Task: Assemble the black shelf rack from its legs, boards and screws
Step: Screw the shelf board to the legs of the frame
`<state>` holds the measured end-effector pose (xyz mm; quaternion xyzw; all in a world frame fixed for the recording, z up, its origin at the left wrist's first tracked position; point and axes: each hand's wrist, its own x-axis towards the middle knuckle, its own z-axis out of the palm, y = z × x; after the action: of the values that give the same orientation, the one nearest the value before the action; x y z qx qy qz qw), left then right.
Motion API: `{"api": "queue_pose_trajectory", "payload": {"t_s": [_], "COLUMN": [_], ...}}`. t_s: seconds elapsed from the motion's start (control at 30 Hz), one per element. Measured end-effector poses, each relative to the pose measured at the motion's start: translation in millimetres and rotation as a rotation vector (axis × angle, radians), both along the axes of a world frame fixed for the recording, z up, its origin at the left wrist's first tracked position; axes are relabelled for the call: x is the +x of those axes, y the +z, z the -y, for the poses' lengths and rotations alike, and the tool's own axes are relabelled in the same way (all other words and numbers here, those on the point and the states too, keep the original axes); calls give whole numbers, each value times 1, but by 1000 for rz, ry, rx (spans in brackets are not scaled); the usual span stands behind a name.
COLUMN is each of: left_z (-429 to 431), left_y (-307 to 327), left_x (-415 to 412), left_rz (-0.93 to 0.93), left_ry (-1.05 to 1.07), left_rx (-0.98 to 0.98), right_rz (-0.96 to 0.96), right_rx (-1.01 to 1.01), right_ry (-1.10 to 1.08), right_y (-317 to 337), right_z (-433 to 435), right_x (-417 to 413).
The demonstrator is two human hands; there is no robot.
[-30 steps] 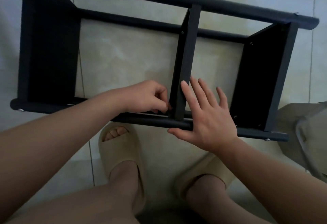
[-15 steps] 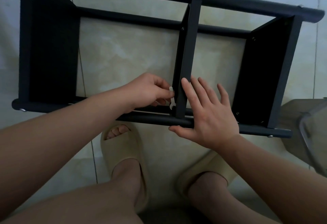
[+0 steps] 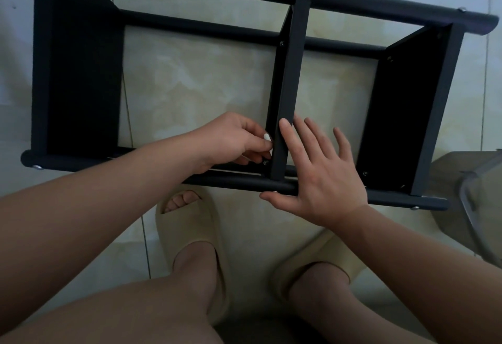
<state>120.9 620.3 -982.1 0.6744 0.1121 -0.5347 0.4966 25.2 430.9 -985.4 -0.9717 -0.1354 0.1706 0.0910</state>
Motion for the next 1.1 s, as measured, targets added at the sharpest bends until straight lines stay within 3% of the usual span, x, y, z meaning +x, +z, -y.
{"api": "queue_pose_trajectory", "payload": {"t_s": [0.13, 0.53, 0.8, 1.1], "left_z": [0, 4, 7, 7], "left_y": [1, 8, 3, 6], "left_x": [1, 1, -3, 0], "left_rz": [51, 44, -46, 23], "left_ry": [-68, -8, 75, -92], "left_rx": [38, 43, 4, 19], "right_rz": [-4, -6, -19, -14], "right_rx": [-5, 3, 3, 12], "right_ry": [2, -1, -2, -6], "right_y": [-1, 0, 0, 0], "right_z": [0, 0, 0, 0], "right_x": [0, 0, 0, 0]}}
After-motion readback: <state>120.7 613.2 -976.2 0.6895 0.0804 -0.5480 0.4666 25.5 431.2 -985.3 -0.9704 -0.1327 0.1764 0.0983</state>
